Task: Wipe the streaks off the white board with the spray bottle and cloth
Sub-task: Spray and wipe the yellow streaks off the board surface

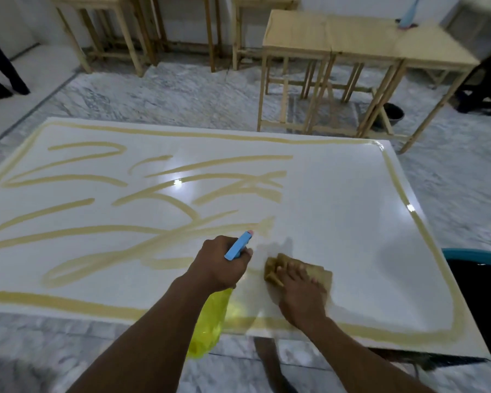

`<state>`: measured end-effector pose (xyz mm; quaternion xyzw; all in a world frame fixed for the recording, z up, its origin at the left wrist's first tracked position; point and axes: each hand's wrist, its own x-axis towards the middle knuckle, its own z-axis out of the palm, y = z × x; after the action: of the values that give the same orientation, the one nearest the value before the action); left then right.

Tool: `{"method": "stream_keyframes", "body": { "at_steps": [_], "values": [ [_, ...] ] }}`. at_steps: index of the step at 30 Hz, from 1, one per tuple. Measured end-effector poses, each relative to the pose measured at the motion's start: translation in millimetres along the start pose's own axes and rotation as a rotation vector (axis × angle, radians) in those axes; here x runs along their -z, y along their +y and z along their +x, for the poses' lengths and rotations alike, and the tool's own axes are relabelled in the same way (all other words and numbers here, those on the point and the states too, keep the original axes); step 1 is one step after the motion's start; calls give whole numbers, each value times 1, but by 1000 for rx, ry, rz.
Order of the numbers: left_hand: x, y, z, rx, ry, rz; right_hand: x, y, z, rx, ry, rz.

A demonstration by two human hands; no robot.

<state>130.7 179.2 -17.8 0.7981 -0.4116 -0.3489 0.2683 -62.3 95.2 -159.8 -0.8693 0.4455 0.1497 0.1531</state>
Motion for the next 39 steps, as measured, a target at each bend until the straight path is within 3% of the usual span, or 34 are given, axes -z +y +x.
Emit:
{"method": "stream_keyframes", "body": {
  "at_steps": [3,5,7,8,10,12,15,19,21,23,25,27,29,32,39],
  "values": [
    [5,-10,-27,8,-5,-18,34,-5,-23,-67,-11,462],
    [9,-13,-33,-1,16,1,68,3,-20,-253,-65,1025],
    [12,-9,-32,-12,18,24,84,15,-10,-394,-227,1616],
    [12,-7,-32,-19,12,35,87,18,-12,-429,-298,1794],
    [15,0,-17,-42,11,57,92,16,-2,-405,-419,1970],
    [19,5,3,-50,19,34,95,13,19,-370,-457,1984],
    [27,11,43,-36,33,17,115,28,95,-351,-424,1832],
    [43,24,104,-8,25,13,186,57,212,-190,-203,1352],
    [49,32,131,-30,26,42,235,60,259,-104,9,1093],
    [52,37,154,-45,34,75,261,67,315,-101,173,682],
    [51,34,179,-42,54,81,262,64,361,-50,166,391],
    [50,33,191,-45,68,84,237,61,388,-3,90,291],
    [47,29,197,-41,66,86,193,51,392,-1,60,206],
    [44,21,196,-27,58,66,133,29,368,-6,185,11],
    [49,-1,142,38,93,15,79,-8,266,24,166,-66]
  ]
}}
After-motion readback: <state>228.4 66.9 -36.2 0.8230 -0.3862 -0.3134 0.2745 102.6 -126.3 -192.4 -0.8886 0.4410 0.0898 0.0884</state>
